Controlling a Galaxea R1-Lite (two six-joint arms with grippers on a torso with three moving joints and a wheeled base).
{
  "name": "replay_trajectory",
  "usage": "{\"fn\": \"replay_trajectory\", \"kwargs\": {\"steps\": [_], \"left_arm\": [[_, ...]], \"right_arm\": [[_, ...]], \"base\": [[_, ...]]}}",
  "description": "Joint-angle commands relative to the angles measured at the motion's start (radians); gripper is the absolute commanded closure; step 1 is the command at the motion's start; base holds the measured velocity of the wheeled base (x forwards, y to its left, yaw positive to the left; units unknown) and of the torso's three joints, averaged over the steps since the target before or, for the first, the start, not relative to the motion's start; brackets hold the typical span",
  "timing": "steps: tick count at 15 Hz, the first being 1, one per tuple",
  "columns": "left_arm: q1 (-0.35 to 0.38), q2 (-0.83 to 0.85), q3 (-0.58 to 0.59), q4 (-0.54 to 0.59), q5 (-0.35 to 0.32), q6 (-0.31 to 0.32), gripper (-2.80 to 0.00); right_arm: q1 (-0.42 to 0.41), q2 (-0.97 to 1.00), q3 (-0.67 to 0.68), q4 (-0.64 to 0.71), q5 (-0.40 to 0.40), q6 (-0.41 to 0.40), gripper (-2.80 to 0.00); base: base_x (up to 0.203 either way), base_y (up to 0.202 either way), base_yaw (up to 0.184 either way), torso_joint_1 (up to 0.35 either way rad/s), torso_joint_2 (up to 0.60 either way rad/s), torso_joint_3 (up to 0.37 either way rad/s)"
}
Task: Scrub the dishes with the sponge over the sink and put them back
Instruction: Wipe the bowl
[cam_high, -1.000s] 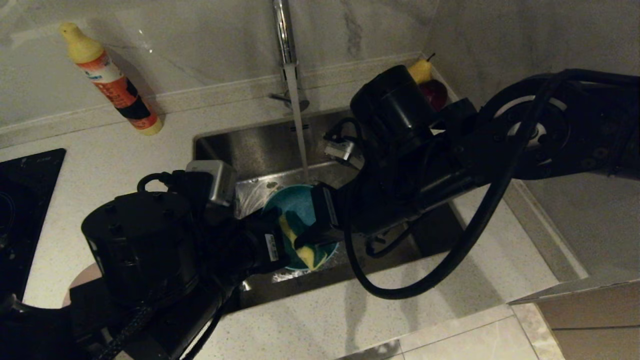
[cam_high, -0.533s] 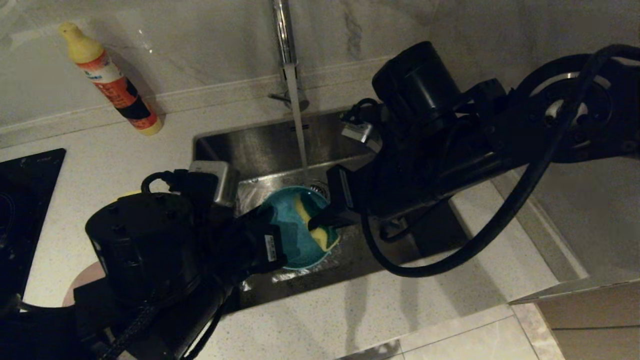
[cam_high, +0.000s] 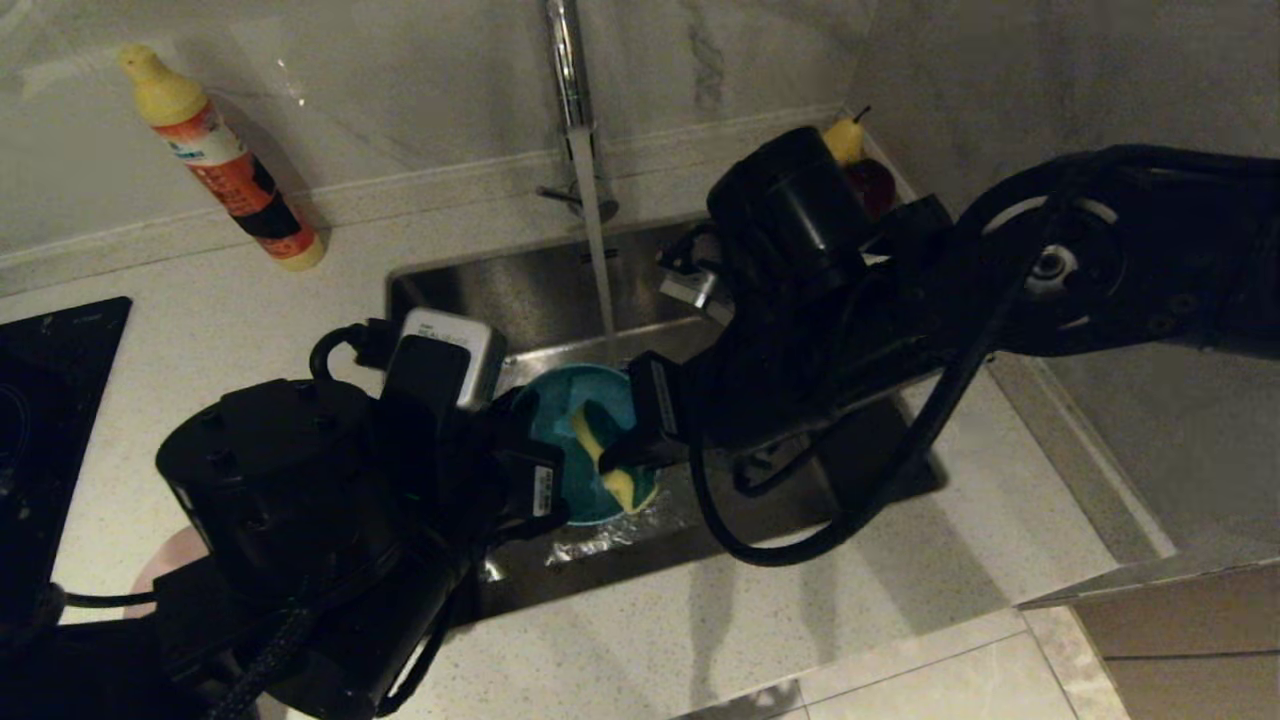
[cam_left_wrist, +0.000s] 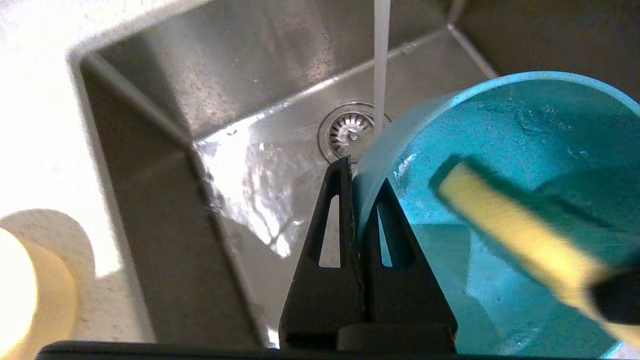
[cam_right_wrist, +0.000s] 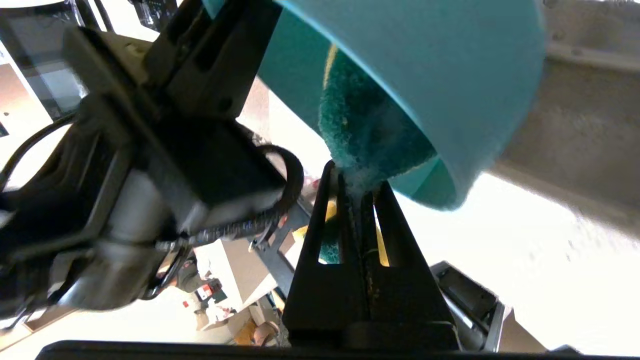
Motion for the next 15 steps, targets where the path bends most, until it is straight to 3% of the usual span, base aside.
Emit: {"fn": "replay_trajectory", "kwargs": {"steps": [1, 5, 15], "left_arm": [[0.000, -0.002, 0.004, -0.018, 0.004, 0.033, 0.00], [0.000, -0.002, 0.030, -0.071, 0.002, 0.089, 0.00], [-0.001, 0.040, 0.101, -0.180, -0.001, 0.068, 0.00]], "right_arm": [[0.005, 0.041, 0.000, -0.025, 0.001, 0.003, 0.00], [0.005, 0.038, 0.000, -0.070, 0.003, 0.005, 0.00], [-0.041, -0.005, 0.000, -0.104, 0.000, 0.000, 0.00]], "base": [[0.000, 0.000, 0.000, 0.000, 0.00, 0.000], [0.000, 0.000, 0.000, 0.000, 0.00, 0.000], [0.000, 0.000, 0.000, 0.000, 0.00, 0.000]]}}
